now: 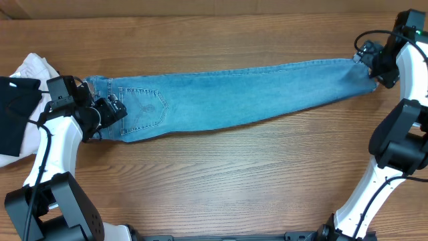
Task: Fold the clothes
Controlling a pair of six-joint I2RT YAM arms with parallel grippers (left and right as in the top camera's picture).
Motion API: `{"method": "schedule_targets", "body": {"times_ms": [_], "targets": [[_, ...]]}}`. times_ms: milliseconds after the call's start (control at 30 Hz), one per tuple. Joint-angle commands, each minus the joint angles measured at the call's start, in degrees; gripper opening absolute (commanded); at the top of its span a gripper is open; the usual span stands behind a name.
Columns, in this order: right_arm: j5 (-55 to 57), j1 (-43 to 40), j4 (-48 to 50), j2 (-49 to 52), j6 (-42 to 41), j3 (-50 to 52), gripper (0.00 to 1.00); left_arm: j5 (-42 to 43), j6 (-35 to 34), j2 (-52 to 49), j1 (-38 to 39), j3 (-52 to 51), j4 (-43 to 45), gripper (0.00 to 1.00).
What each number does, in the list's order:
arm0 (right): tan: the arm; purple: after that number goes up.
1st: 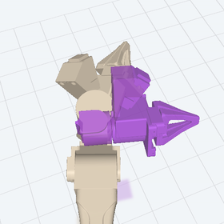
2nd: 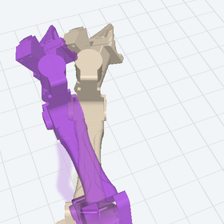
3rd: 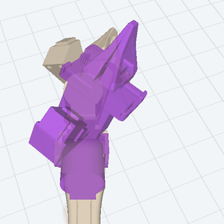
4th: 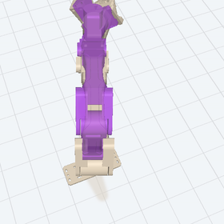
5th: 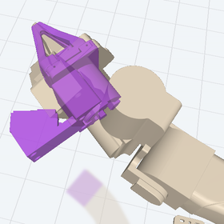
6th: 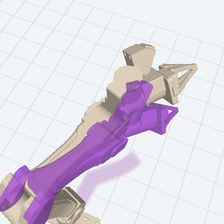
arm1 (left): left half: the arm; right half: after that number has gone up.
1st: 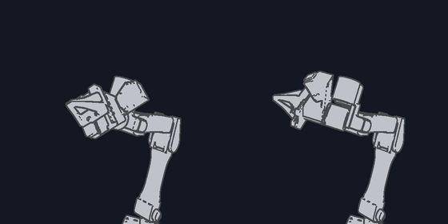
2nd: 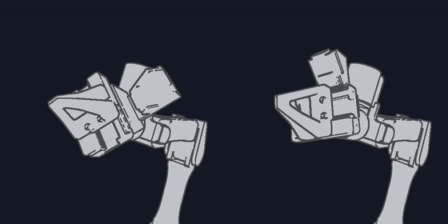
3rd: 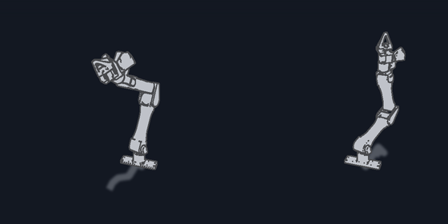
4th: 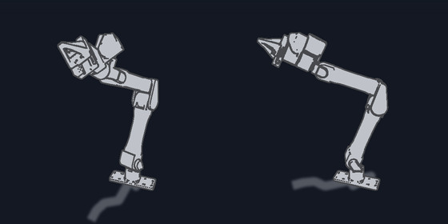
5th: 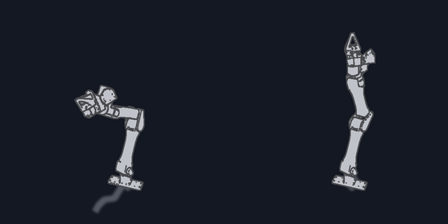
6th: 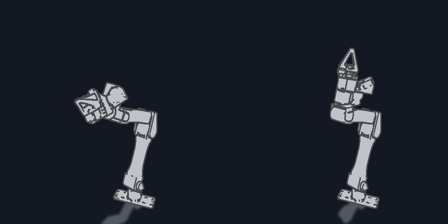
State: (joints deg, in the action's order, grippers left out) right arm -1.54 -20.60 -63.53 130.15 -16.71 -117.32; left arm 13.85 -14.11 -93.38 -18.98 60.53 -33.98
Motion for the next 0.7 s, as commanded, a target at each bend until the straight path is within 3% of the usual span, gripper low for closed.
{"method": "schedule_targets", "body": {"times_ms": [0, 133, 200, 267, 433, 567, 667], "targets": [[-10.29, 0.87, -3.69, -6.97, 8.81, -1.27, 0.91, 0.0, 2.32, 1.62, 1.73, 1.25, 0.7, 1.0], [-9.92, 2.67, -8.94, -6.75, 12.17, -1.07, 0.91, 1.01, 2.84, 1.81, 4.52, 1.25, 1.68, 1.0], [-2.51, 2.86, -9.66, -6.75, 5.62, -0.63, 0.9, 0.7, 2.84, 1.81, 5.99, 1.25, 1.42, 1.0], [1.57, 2.54, -9.55, -6.75, 1.68, -0.63, 0.97, 0.76, 2.75, 1.79, 7.04, 1.25, 1.14, 1.0], [-1.77, -0.31, -7.52, -6.58, 11.17, -0.15, 1.0, 0.68, 1.84, 1.79, 7.87, 1.25, -0.46, 1.0], [-5.38, -4.63, -5.95, -5.18, 12.63, 1.9, 1.0, 0.55, 1.25, 1.79, 7.87, 1.25, -1.42, 1.0], [-13.92, -7.87, -6.47, -2.58, 17.77, 2.23, 1.0, 0.55, 1.22, 1.79, 7.89, 1.25, -1.62, 1.0]]}}
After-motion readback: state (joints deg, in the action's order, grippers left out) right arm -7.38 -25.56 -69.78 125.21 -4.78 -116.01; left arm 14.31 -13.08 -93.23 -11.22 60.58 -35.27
